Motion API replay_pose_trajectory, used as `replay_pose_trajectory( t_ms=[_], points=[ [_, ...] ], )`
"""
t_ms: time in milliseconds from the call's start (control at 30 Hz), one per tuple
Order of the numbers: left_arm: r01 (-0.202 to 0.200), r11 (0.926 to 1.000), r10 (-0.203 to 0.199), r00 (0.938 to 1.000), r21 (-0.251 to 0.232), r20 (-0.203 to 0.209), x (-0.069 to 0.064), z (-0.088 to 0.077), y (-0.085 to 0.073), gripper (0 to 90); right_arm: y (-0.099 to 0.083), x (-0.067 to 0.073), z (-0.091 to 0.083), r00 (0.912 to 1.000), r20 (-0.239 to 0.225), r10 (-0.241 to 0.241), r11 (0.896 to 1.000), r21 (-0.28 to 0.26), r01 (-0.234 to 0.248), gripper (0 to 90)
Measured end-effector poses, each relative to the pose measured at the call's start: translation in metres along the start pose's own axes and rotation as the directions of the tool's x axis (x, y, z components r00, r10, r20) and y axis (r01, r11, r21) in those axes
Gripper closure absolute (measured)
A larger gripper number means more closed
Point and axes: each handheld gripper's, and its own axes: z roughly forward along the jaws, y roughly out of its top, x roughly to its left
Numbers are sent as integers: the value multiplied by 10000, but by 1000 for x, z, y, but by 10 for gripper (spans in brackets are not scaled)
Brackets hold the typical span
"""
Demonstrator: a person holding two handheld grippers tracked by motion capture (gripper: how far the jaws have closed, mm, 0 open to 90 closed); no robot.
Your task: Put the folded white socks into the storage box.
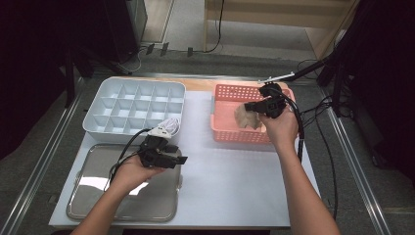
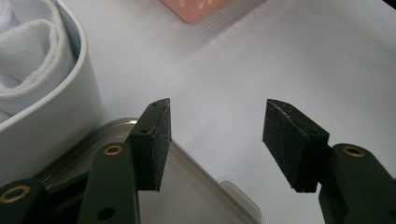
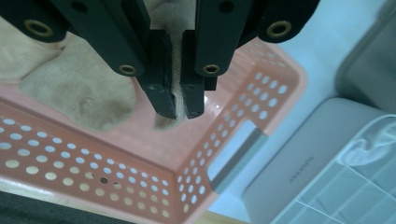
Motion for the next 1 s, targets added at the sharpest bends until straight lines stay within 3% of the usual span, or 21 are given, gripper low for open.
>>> replay_pose_trajectory(
  t_ms=[233,500,700,1000],
  points=[
    [-37,10000,37,10000,-68,-15,-1,-1,1,432,3,22,-28,9977,-377,-556,9980,-320,544,863],
    [-49,9999,49,10000,-130,-5,-2,-1,0,432,-5,49,-46,9902,-840,-1118,9931,-443,1084,862],
    [-5,9999,5,10000,-172,-9,-1,-1,0,432,-16,68,-45,9806,-1307,-1458,9888,-506,1403,862],
    [12,9999,-12,10000,-108,-35,3,0,0,432,-38,88,-24,9645,-1956,-1773,9841,-427,1722,861]
  ],
)
